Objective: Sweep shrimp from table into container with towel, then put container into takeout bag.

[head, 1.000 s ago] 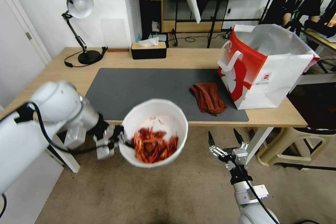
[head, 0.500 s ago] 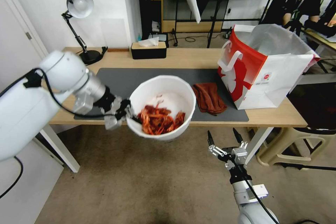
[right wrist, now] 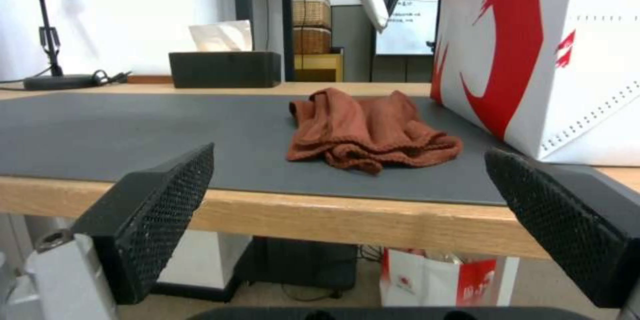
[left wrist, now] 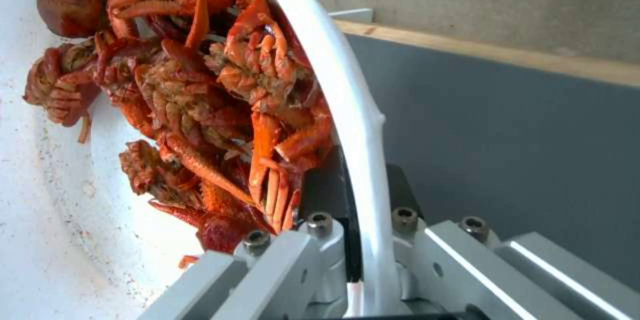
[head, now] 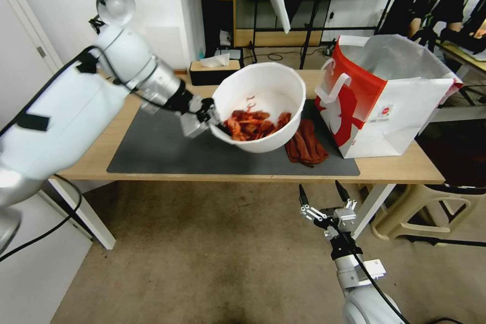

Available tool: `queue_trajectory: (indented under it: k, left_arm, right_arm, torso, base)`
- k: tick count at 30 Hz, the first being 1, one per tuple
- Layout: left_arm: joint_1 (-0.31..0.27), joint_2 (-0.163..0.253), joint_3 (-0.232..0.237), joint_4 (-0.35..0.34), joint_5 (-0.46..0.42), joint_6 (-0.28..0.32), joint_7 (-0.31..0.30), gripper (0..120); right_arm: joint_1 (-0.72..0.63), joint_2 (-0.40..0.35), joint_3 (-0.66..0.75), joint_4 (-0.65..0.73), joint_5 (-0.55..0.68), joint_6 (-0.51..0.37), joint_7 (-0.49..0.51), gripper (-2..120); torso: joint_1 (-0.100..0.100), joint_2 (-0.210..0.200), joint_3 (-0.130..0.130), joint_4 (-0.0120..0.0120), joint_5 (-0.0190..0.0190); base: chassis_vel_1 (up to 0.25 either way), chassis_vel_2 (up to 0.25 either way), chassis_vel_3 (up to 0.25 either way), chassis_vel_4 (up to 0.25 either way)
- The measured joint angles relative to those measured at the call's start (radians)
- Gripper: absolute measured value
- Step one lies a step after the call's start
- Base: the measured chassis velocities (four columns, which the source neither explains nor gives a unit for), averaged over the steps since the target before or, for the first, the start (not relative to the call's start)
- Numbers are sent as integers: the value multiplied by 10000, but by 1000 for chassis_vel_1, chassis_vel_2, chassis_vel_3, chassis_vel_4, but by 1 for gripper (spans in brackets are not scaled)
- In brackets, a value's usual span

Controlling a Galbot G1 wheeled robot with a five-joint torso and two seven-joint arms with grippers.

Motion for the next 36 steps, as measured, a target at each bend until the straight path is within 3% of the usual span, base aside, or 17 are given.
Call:
queue_trajectory:
  k: [2,4,7,8,11,19,24,30,34,36]
  left_arm:
    - [-563,-685,290,705,-3,-74,6,0]
    - [-738,-905,359,944,-9,-88,7,0]
    - [-1493,-1966,542,2039,24,-184,15,0]
    - [-1493,-1966,542,2039,24,-184,15,0]
    - [-1972,-2714,544,2782,225,-288,68,0]
    - [-2664,-3708,589,4004,543,-459,118,0]
    - [-2772,-4087,493,4399,680,-485,120,0]
    - [-2972,-5191,-72,5597,1178,-717,121,0]
    - [-3163,-5578,-259,5978,1355,-787,116,0]
    - [-3366,-6052,-481,6392,1572,-814,105,0]
  right_arm:
    - [62,-38,20,-61,77,0,0,100]
    - [81,-50,21,-75,98,0,-2,100]
    - [155,-104,26,-157,185,0,-8,100]
    - [155,-104,26,-157,185,0,-8,100]
    - [159,-137,50,-174,231,18,-16,100]
    - [78,-230,146,-123,313,107,-70,100]
    - [72,-264,146,-105,319,128,-73,100]
    - [169,-349,123,-110,397,128,-74,100]
    - [128,-368,139,-105,414,131,-75,100]
    - [70,-372,159,-67,417,166,-81,100]
  torso:
    - [0,0,-1,1,2]
    - [0,0,0,0,1]
    - [0,0,-1,-1,4]
    - [0,0,-1,-1,4]
    - [0,0,-1,-4,4]
    - [0,0,-1,1,0]
    - [-2,0,-1,1,0]
    - [-1,0,0,0,-1]
    - [-1,0,-1,0,0]
    - [-1,0,-1,-1,0]
  base:
    - [0,0,0,0]
    - [0,0,0,0]
    - [0,0,0,0]
    - [0,0,0,0]
    - [0,0,0,0]
    - [0,0,0,0]
    - [0,0,0,0]
    - [0,0,0,0]
    - [0,0,0,0]
    - [0,0,0,0]
